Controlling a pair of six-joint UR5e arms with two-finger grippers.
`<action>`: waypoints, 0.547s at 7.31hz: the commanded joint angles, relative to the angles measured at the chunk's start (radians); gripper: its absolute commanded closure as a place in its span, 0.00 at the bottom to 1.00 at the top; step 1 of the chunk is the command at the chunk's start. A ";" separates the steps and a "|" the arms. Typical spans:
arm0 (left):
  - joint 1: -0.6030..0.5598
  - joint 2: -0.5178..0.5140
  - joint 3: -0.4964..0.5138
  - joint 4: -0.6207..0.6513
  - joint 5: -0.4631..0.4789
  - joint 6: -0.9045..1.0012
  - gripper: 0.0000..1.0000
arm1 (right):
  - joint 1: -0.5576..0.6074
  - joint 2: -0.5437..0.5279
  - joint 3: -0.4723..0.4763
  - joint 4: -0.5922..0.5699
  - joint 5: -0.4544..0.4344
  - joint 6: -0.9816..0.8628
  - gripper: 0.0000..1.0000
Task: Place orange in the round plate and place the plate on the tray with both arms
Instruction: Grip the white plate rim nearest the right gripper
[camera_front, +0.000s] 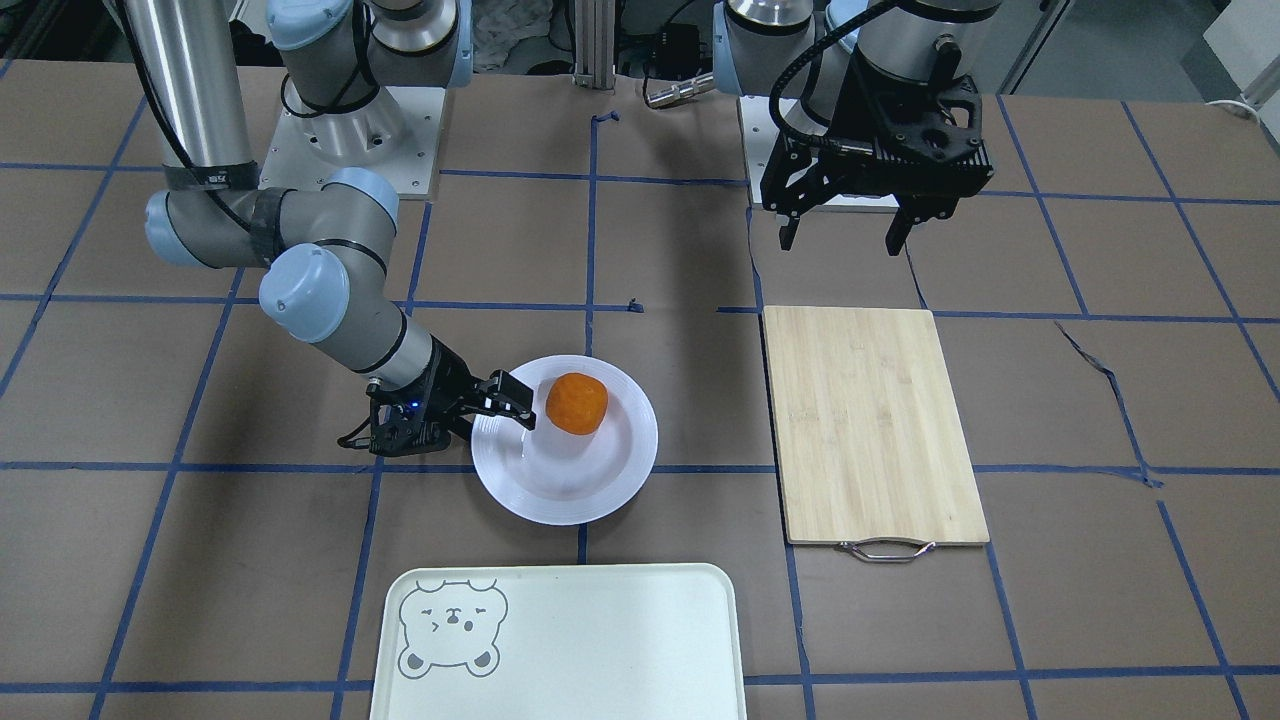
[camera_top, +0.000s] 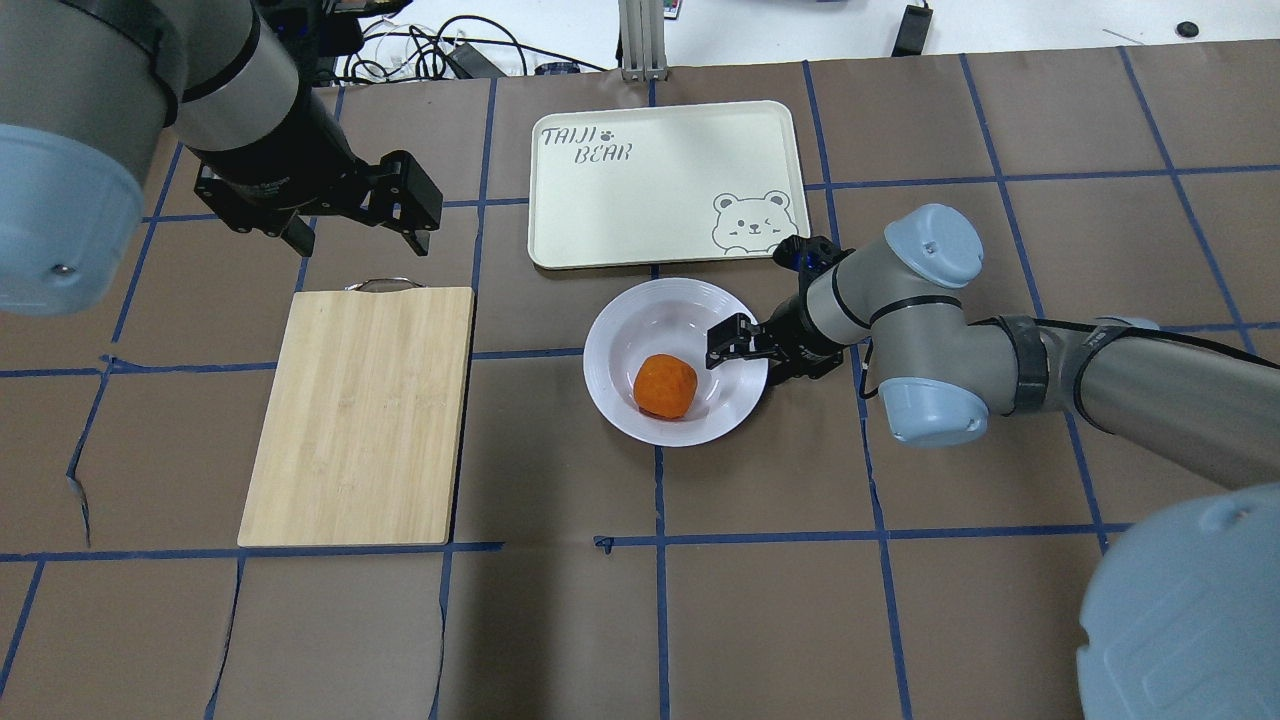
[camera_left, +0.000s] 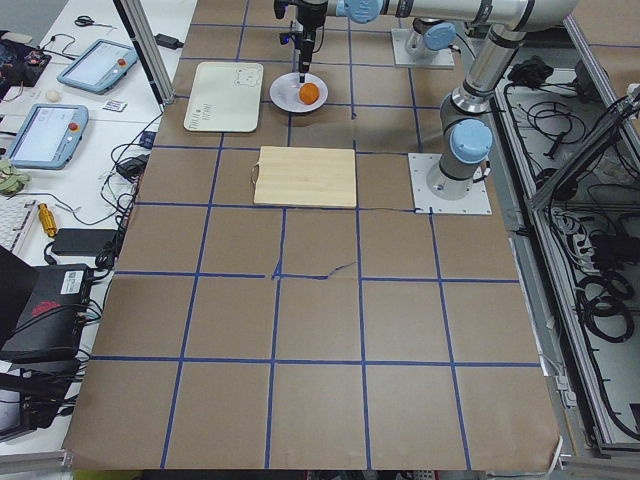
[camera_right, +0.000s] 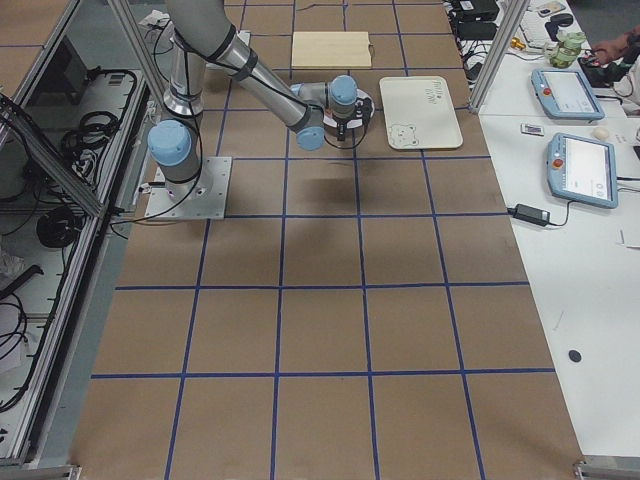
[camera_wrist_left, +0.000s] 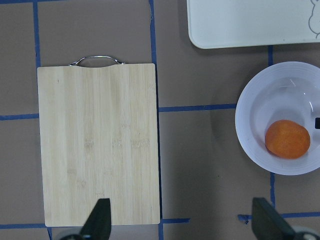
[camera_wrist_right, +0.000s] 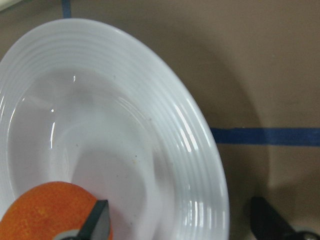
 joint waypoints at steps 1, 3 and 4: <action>0.001 0.000 0.000 0.000 0.001 0.007 0.00 | 0.004 0.004 0.001 0.001 0.000 0.006 0.32; 0.001 0.003 0.001 -0.002 0.002 0.006 0.00 | 0.007 0.006 0.001 0.003 0.000 0.012 0.47; 0.001 0.005 -0.002 -0.002 0.001 0.007 0.00 | 0.009 0.006 0.001 0.004 0.000 0.012 0.48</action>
